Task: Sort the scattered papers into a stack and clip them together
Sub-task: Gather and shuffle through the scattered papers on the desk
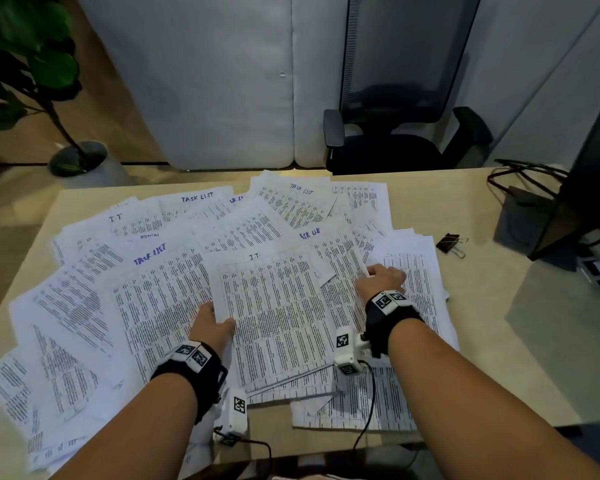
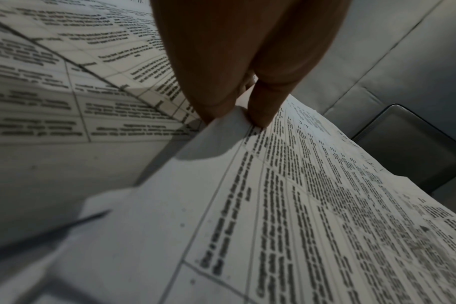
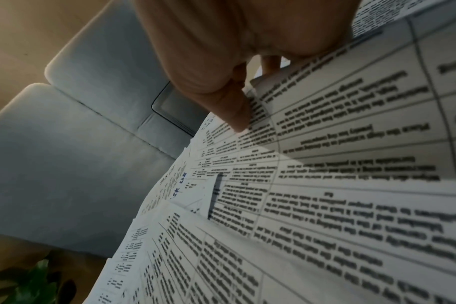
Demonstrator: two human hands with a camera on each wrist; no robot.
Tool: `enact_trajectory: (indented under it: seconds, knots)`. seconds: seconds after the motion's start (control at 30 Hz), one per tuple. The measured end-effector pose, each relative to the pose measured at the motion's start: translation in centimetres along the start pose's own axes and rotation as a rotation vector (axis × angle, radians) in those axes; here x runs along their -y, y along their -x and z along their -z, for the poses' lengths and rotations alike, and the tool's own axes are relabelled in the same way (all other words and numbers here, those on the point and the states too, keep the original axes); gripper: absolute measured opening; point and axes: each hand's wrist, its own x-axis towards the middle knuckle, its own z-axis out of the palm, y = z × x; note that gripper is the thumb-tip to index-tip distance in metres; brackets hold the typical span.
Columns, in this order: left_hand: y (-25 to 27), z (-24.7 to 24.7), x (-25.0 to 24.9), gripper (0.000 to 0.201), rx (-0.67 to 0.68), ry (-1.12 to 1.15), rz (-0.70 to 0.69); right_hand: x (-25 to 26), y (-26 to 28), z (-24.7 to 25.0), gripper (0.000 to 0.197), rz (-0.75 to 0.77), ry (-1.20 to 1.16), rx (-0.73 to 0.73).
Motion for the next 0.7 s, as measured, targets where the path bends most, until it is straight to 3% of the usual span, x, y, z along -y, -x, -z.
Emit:
enact_trajectory:
  seconds: [0.2,0.4,0.5,0.6,0.7]
  knots:
    - [0.2,0.2,0.0,0.042,0.022,-0.024,-0.016,0.2,1.0,-0.2,0.011,0.127,-0.148,0.078]
    - [0.7,0.3,-0.1,0.044,0.005,0.037,-0.044,0.1,2.5,3.9,0.023,0.248,-0.117,-0.353]
    - [1.2,0.4,-0.7,0.044,-0.015,0.17,-0.059,1.0,3.7,6.4,0.045,0.411,-0.249,-0.543]
    - [1.7,0.9,-1.7,0.049,-0.029,0.174,-0.135,2.5,5.1,8.1,0.066,0.636,-0.219,-0.648]
    - [2.2,1.7,-2.5,0.061,-0.041,0.168,-0.18,4.0,6.1,9.0,0.039,0.943,-0.037,-0.684]
